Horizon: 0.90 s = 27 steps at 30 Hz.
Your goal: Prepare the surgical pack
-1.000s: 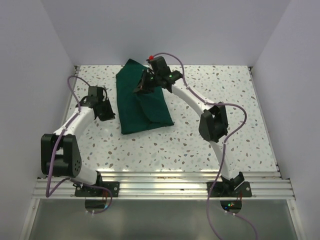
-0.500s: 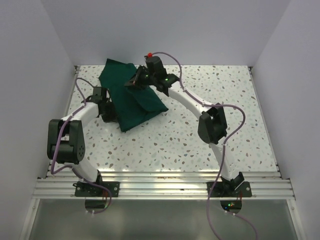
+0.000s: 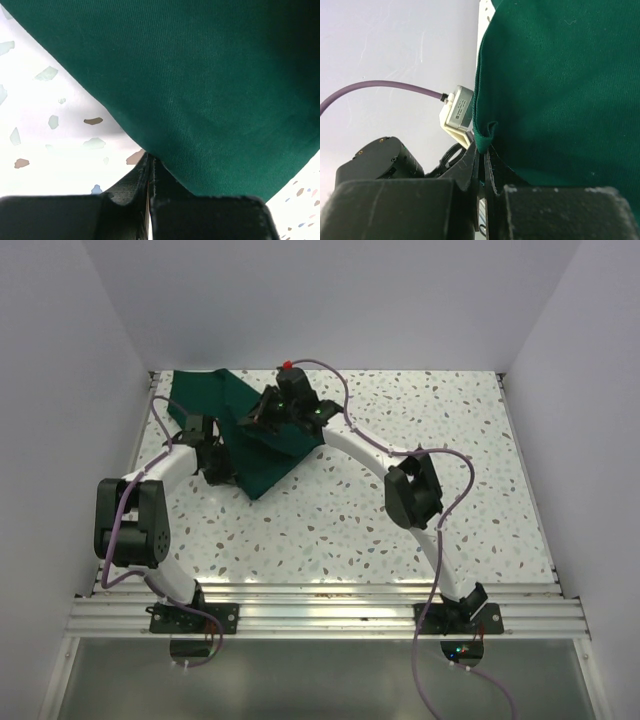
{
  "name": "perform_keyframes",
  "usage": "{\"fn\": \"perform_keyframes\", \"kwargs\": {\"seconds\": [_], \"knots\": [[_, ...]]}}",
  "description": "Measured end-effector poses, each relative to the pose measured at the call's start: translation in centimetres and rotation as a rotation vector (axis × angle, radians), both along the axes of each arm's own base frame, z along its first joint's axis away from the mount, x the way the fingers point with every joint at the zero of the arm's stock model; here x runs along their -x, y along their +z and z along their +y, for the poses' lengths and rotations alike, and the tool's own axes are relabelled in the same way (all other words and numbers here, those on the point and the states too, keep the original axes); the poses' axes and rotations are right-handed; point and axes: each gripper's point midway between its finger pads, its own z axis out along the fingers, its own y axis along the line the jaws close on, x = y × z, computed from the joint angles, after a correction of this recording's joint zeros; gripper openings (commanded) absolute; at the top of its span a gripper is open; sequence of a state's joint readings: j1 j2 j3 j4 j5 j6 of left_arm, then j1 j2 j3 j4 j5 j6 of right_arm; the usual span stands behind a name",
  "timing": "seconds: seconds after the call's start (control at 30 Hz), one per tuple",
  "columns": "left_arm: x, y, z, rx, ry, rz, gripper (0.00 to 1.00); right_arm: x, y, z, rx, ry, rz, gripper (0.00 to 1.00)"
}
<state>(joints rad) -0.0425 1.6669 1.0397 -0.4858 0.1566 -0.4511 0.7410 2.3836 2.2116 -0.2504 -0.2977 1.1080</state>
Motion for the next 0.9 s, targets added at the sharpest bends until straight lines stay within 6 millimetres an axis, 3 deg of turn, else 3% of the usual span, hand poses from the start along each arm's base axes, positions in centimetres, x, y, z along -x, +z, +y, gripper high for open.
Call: {"fn": "perform_keyframes", "kwargs": {"seconds": [0.07, 0.23, 0.33, 0.47, 0.57, 0.6, 0.67, 0.7, 0.8, 0.9], "knots": [[0.0, 0.0, 0.0, 0.0, 0.0, 0.0, 0.02, 0.0, -0.1, 0.0, 0.001, 0.001, 0.0, 0.0], [0.0, 0.0, 0.1, -0.003, -0.001, 0.001, 0.22, 0.3, -1.4, 0.7, 0.016, 0.023, 0.007, 0.0], [0.1, 0.0, 0.2, -0.01, 0.003, 0.005, 0.32, 0.9, -3.4, 1.3, 0.041, 0.043, 0.029, 0.0], [0.3, 1.0, 0.4, -0.017, 0.009, -0.012, 0.36, 1.7, -6.3, 1.8, 0.078, 0.077, 0.064, 0.0], [0.2, 2.7, 0.4, -0.016, 0.012, -0.06, 0.42, 2.1, -7.7, 2.1, 0.095, 0.092, 0.077, 0.1], [0.2, 3.3, 0.4, -0.017, 0.013, -0.079, 0.46, 2.1, -7.8, 2.3, 0.096, 0.098, 0.076, 0.22], [0.1, 4.6, 0.5, -0.021, 0.016, -0.116, 0.51, 2.5, -7.9, 2.6, 0.093, 0.121, 0.077, 0.34], [0.2, 5.1, 0.6, -0.022, 0.017, -0.129, 0.57, 2.7, -7.8, 2.9, 0.091, 0.134, 0.075, 0.46], [0.5, 6.1, 1.0, -0.028, 0.024, -0.139, 0.6, 3.4, -7.2, 3.2, 0.092, 0.184, 0.052, 0.56], [0.2, 6.9, 2.2, -0.032, 0.053, -0.144, 0.56, 3.6, -7.1, 2.7, 0.117, 0.221, 0.019, 0.57]]}}
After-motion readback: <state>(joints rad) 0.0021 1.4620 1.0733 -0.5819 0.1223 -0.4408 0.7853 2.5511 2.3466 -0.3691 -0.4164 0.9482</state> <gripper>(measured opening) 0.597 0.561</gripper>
